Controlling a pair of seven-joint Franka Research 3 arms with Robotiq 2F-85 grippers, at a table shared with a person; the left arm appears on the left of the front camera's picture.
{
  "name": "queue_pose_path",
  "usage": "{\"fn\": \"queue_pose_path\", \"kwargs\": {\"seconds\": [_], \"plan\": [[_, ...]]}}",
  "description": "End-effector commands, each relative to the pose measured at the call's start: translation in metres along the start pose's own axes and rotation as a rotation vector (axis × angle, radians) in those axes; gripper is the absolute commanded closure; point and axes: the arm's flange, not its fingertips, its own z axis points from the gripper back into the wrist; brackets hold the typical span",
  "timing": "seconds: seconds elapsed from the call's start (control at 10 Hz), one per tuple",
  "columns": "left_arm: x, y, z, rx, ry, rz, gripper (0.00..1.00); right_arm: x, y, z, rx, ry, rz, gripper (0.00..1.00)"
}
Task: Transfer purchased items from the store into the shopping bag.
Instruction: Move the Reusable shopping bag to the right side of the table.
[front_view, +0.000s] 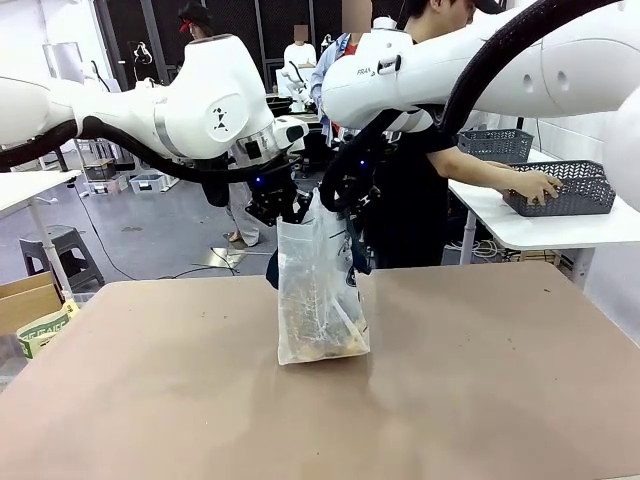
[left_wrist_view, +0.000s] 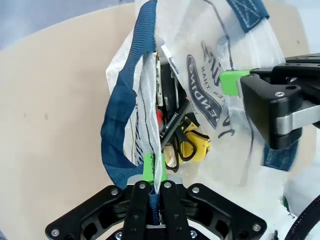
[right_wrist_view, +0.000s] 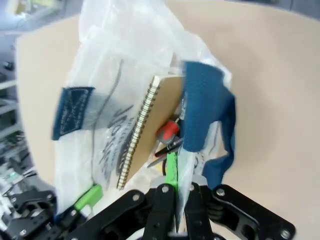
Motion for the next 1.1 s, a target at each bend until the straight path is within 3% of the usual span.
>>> {"fn": "queue_pose_path", "kwargs": {"seconds": [0.0, 1.0], "plan": [[0.000, -0.001, 0.002, -0.004, -0.001, 0.001, 1.00, -0.003, -0.003, -0.002, -0.003, 0.002, 0.003, 1.00], [-0.004, -0.009, 0.000, -0.027, -0.051, -0.025, 1.00, 0.018, 0.016, -0.012, 0.024, 0.016, -0.005, 1.00]]}}
